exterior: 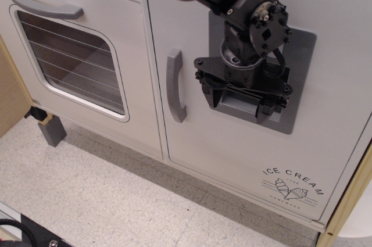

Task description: Open fridge

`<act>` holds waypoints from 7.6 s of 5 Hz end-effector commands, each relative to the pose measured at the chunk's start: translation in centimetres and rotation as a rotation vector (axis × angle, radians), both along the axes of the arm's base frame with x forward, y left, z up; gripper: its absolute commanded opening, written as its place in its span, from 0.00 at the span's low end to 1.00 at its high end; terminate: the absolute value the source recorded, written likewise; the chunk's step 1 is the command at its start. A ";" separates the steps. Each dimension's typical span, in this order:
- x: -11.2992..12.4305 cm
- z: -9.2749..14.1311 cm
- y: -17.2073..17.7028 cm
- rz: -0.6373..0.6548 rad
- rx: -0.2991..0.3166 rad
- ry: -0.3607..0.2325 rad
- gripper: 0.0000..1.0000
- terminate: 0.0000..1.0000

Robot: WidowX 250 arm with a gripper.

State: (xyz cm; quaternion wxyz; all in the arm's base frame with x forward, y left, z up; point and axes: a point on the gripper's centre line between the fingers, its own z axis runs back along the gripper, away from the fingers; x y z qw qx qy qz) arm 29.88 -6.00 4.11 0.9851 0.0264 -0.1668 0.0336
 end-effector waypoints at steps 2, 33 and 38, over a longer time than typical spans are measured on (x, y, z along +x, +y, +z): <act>-2.3 0.6 1.5 -0.035 -0.015 -0.001 1.00 0.00; -5.7 12.1 13.9 0.203 -0.180 0.168 1.00 0.00; -16.9 9.1 4.9 -0.309 -0.125 0.234 1.00 1.00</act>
